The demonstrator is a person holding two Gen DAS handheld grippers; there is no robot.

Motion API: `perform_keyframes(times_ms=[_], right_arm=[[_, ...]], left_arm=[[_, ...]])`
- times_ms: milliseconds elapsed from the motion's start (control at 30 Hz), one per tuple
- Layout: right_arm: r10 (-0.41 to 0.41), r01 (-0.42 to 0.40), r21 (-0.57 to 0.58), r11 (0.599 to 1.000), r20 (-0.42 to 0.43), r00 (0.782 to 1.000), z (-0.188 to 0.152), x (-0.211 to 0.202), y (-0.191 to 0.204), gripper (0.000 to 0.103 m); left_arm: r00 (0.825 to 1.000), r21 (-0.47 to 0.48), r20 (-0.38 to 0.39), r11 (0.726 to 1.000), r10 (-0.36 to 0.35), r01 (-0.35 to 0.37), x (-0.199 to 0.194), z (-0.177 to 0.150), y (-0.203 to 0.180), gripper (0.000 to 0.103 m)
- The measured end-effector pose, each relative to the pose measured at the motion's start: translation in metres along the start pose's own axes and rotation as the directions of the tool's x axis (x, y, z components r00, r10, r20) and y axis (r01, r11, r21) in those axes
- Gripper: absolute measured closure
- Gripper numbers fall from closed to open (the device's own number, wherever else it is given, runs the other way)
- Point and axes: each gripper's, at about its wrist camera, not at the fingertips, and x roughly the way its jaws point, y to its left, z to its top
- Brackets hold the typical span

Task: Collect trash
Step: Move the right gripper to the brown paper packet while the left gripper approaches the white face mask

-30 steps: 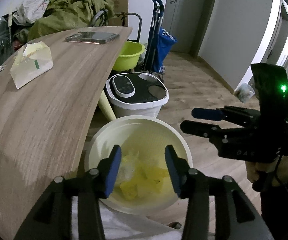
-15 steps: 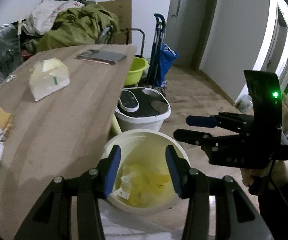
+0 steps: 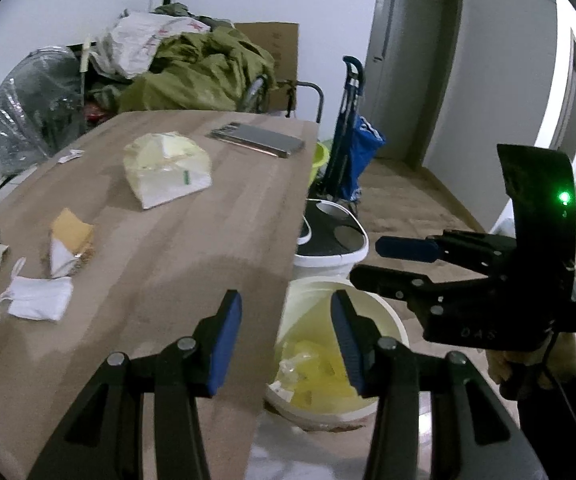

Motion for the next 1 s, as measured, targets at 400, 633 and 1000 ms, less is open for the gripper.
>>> perform_keyframes(times_ms=[400,633,1000], right_arm=[[0.061,-0.061,-0.116,0.991,0.003,0.998,0.046,0.016,0.050,0.055],[0.121,-0.121,-0.162,0.979,-0.011,0.993,0.067,0.036,0.075,0.055],[0.178,-0.188,-0.209,0.960,-0.065,0.982,0.092,0.083,0.103,0.055]], left_arm=[[0.994,-0.103,0.047,0.990,0.097,-0.092,-0.038,-0.002,0.048,0.057],[0.984,-0.167,0.049,0.973,0.170,-0.160,-0.051,-0.008,0.078,0.057],[0.960,-0.297,0.058,0.923,0.274,-0.246,-0.069,-0.020,0.139,0.057]])
